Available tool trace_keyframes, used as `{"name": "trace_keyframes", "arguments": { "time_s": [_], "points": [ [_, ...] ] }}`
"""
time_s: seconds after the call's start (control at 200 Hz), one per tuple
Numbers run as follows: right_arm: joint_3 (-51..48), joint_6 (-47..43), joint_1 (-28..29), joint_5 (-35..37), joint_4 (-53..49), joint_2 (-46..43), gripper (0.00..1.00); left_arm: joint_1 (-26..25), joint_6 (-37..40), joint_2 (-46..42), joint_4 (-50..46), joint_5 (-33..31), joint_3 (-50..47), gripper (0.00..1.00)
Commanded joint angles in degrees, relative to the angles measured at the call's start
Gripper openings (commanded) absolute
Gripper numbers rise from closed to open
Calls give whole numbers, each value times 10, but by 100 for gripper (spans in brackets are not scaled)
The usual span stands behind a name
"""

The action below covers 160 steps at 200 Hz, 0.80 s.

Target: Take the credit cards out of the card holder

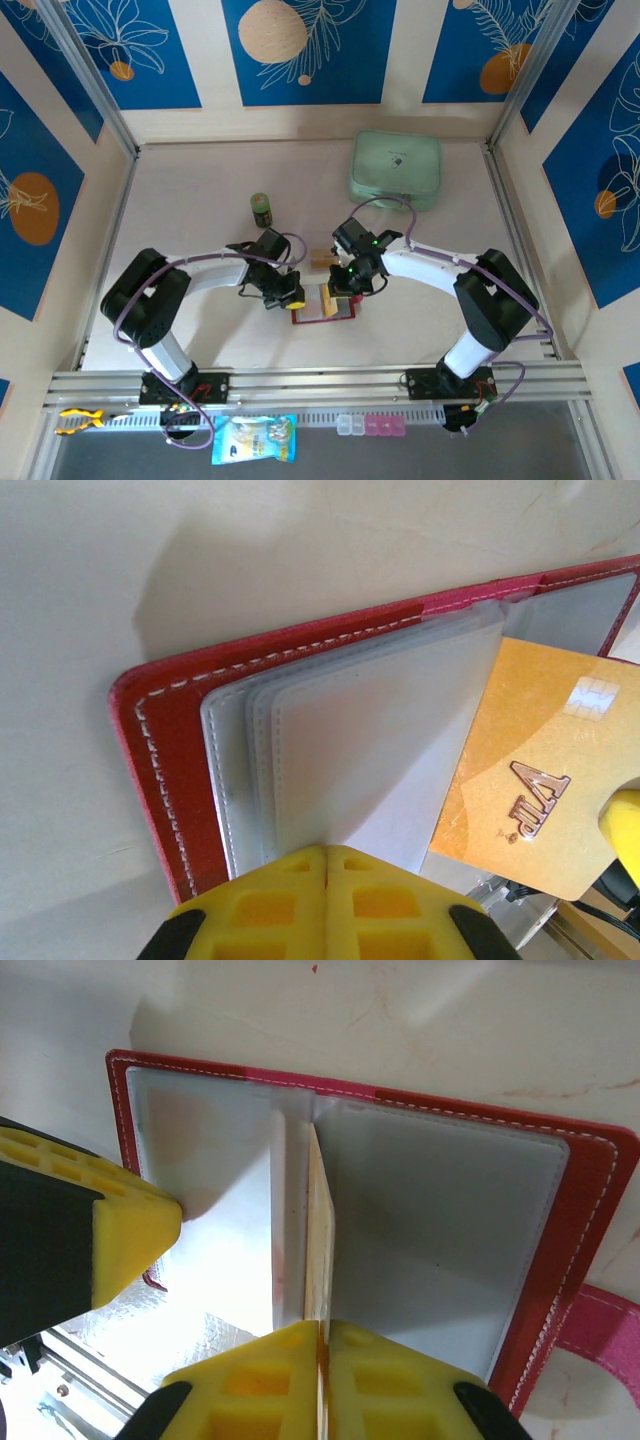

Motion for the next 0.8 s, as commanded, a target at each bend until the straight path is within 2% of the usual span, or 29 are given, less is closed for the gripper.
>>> {"name": "trace_keyframes", "arguments": {
  "time_s": [0.0,0.46,0.795],
  "points": [
    [2,22,9,-14,5,12,12,-5,11,8,-10,-3,-9,2],
    [-6,65,20,2,-6,-3,14,-5,10,8,-3,-1,-13,2],
    [-1,65,24,10,-10,-6,9,-5,13,6,-2,-2,-13,2]
  ]
}}
